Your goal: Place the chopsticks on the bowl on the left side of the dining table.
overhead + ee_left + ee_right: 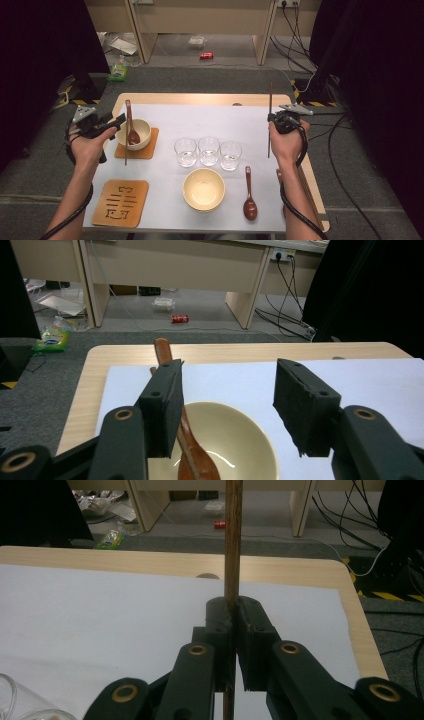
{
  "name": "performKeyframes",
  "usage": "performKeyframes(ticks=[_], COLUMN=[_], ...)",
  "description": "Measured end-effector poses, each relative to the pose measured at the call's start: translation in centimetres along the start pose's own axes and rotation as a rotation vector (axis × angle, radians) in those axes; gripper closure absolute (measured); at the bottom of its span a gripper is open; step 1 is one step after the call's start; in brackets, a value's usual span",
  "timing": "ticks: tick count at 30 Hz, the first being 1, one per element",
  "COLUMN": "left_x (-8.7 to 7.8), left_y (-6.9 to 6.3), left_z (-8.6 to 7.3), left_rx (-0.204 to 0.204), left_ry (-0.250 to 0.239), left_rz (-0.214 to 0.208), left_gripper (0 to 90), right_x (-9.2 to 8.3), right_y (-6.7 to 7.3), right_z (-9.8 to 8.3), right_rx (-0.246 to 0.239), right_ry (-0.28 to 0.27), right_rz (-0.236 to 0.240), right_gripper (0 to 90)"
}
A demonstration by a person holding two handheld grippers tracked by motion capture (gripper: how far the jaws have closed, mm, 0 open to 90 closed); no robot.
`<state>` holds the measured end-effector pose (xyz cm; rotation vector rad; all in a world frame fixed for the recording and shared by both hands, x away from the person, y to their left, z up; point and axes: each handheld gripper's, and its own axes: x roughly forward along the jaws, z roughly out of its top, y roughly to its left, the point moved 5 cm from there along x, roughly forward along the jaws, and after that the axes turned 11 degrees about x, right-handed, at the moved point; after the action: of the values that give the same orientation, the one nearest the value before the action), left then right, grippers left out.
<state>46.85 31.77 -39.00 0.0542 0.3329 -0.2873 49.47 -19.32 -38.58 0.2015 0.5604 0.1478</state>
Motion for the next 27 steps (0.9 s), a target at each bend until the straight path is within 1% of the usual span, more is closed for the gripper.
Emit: performKeyframes(ticks=[14,17,27], left_x=[1.1,1.3,2.0], left_y=[-1.5,-1.9,-3.4], left_z=[1.1,1.3,2.2], left_rx=[0.014,0.013,0.028], left_ry=[-0.005,-0.007,-0.013], left_rz=[-0.041,-0.055,-0.091], left_gripper=[45.1,45.1,45.3], right_x=[0.4,0.5,1.0], right_y=[0.9,1.1,1.9], right_z=[0.1,0.1,0.1], right_rx=[-0.010,-0.012,-0.022], right_ry=[-0.013,-0.019,-0.028], right_rz=[0.013,0.017,0.026], right_gripper=[84.8,84.9,84.9])
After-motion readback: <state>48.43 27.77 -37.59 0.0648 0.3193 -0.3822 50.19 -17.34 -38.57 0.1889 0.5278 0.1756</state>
